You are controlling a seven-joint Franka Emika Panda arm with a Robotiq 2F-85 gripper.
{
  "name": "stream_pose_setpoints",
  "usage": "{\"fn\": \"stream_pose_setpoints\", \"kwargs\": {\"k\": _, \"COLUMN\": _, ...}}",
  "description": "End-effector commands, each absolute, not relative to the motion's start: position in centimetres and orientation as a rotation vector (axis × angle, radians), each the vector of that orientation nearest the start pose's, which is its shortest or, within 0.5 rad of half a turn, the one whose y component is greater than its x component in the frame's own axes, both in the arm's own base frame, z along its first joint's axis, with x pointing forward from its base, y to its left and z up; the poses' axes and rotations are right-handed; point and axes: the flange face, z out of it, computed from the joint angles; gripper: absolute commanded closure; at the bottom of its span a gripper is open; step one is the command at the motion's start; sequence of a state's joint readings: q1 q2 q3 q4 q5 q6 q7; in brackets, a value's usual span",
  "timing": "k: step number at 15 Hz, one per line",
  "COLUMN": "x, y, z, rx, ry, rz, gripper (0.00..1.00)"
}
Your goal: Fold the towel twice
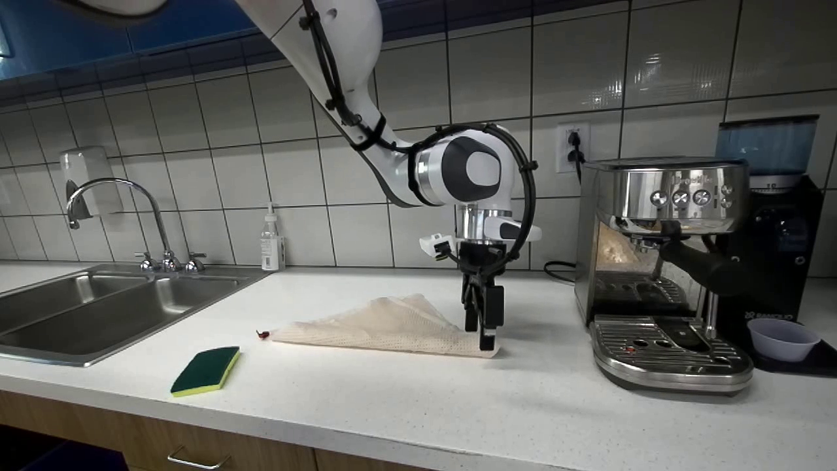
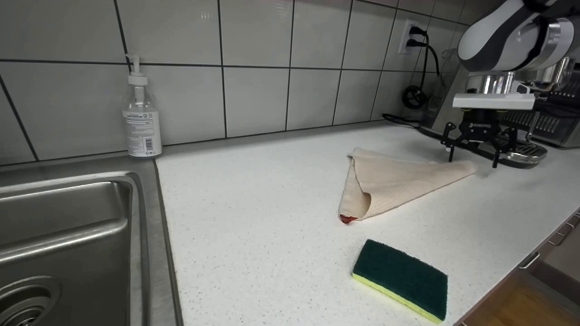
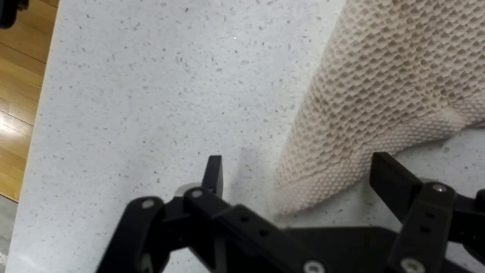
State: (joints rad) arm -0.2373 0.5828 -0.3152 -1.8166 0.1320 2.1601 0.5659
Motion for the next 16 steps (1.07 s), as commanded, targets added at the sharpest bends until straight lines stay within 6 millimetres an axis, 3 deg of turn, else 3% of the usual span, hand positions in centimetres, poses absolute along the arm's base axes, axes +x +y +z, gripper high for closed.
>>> {"fn": "stream_pose_setpoints", "kwargs": {"k": 1, "x": 55.02, "y": -32.26, "z": 21.72, "rx": -2.62, "ry": 1.819, "rz": 0.316, "gripper": 0.0}}
{"fn": "stream_pose_setpoints", "kwargs": {"k": 16, "x": 54.94, "y": -32.21, "z": 21.23, "rx": -2.608, "ry": 1.845, "rz": 0.326, "gripper": 0.01}}
